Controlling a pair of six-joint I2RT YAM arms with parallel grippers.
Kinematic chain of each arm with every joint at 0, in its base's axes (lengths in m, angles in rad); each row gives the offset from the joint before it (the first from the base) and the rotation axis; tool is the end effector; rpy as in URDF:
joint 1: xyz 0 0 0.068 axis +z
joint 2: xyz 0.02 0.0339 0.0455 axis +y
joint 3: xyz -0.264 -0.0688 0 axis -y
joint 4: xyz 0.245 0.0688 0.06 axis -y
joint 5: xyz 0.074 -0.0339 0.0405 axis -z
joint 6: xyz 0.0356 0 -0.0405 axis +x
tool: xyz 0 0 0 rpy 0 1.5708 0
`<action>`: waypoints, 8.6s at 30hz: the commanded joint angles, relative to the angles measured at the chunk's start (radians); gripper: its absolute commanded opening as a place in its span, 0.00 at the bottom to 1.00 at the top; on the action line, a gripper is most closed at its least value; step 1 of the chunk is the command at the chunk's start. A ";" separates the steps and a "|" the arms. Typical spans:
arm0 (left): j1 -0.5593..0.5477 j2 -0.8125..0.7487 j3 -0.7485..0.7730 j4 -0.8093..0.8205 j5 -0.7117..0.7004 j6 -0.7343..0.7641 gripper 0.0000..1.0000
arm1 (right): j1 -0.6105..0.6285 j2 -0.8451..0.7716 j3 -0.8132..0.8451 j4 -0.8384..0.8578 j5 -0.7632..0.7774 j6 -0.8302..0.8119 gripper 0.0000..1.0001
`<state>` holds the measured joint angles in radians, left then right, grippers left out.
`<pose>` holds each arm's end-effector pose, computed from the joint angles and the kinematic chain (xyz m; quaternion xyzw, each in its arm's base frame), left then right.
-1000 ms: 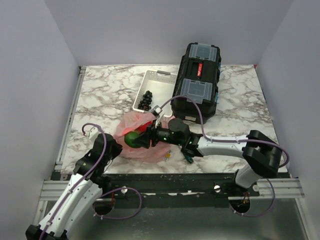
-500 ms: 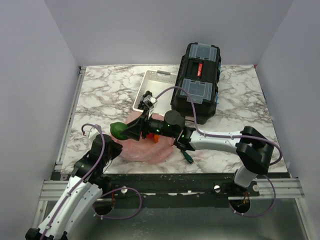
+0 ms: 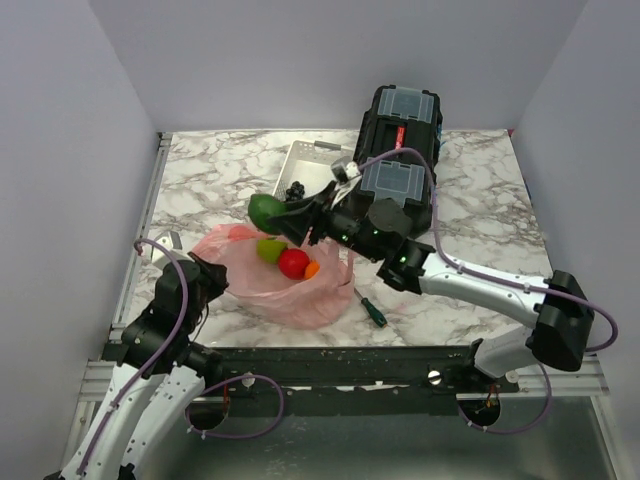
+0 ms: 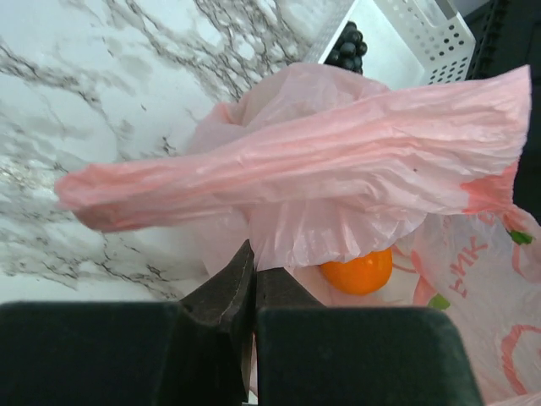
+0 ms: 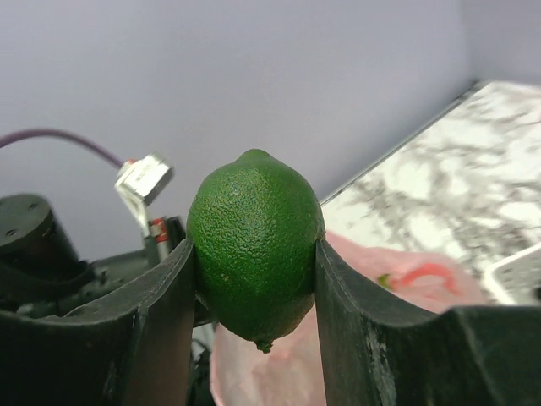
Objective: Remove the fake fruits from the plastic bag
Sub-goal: Place the fake fruit in the bin, then adjust the plastic bag at the center of the board, then take out the fake fruit from the plastic bag, then place the fake fruit in the bin.
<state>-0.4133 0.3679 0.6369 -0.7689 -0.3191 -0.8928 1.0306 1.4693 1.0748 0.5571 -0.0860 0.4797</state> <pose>0.0856 -0.0253 0.2797 -0.2804 0.8056 -0.1976 0.4831 0.1777 0.3022 0.3551 -0.2074 0.6135 0.5422 0.5354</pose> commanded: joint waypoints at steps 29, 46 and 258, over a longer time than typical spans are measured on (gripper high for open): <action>0.101 0.373 0.288 0.250 -0.207 0.534 0.00 | -0.223 0.549 0.607 -0.646 0.604 -0.302 0.11; 0.191 0.282 0.188 0.306 0.012 0.597 0.00 | -0.234 0.648 0.749 -0.845 0.522 -0.276 0.76; 0.050 0.530 0.161 -0.045 0.176 0.417 0.00 | -0.187 0.626 0.641 -0.716 0.655 -0.326 0.81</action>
<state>-0.3576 0.9077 0.7742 -0.8078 -0.1234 -0.4694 0.8490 2.1624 1.7397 -0.0986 0.5873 0.1497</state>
